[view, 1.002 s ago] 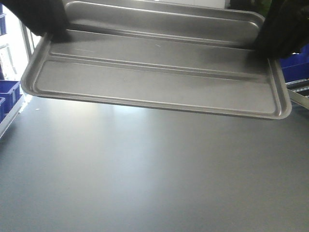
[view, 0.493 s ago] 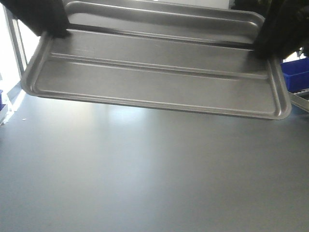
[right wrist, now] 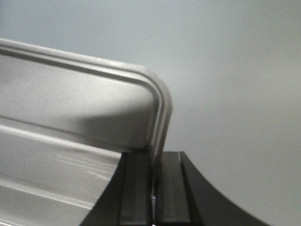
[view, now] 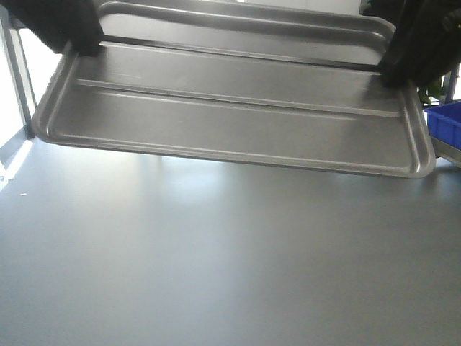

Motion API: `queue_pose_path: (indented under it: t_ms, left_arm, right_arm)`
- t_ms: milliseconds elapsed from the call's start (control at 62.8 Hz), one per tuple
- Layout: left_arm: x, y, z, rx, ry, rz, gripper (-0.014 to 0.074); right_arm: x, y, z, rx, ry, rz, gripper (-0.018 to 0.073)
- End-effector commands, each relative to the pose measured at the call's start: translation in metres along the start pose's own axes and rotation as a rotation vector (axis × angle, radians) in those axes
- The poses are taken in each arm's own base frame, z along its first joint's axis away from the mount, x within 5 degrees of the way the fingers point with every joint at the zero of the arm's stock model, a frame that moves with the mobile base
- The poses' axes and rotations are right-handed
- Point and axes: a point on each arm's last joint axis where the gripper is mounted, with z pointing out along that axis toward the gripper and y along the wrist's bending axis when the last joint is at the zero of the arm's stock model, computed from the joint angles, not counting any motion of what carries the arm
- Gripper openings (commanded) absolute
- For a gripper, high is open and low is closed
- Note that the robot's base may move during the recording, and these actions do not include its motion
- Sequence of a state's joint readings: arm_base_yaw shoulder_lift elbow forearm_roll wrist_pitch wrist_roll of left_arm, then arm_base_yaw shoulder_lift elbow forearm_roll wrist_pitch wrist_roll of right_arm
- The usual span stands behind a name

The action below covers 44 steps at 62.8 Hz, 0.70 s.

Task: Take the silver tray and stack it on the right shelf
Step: 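Hold the silver tray level with both grippers while the base drives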

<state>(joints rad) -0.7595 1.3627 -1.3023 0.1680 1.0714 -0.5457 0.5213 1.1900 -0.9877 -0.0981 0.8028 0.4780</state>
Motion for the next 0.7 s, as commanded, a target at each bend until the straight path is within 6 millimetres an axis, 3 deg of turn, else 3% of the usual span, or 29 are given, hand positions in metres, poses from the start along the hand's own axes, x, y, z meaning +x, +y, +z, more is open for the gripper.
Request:
queue_pose_path:
  t_ms: [0,684]
  left_arm:
    - [-0.0068,0.008,-0.0185,-0.044,-0.075,0.017,-0.0093]
    - [-0.0066,0.0077,-0.0184,-0.04,-0.073,0.015,-0.0093]
  right_arm:
    - [-0.0091,-0.0047,-0.0144,0.035,-0.066,-0.057,0.0057]
    - [-0.0091,-0.0047,-0.0144,0.035,-0.066,-0.057,0.0057]
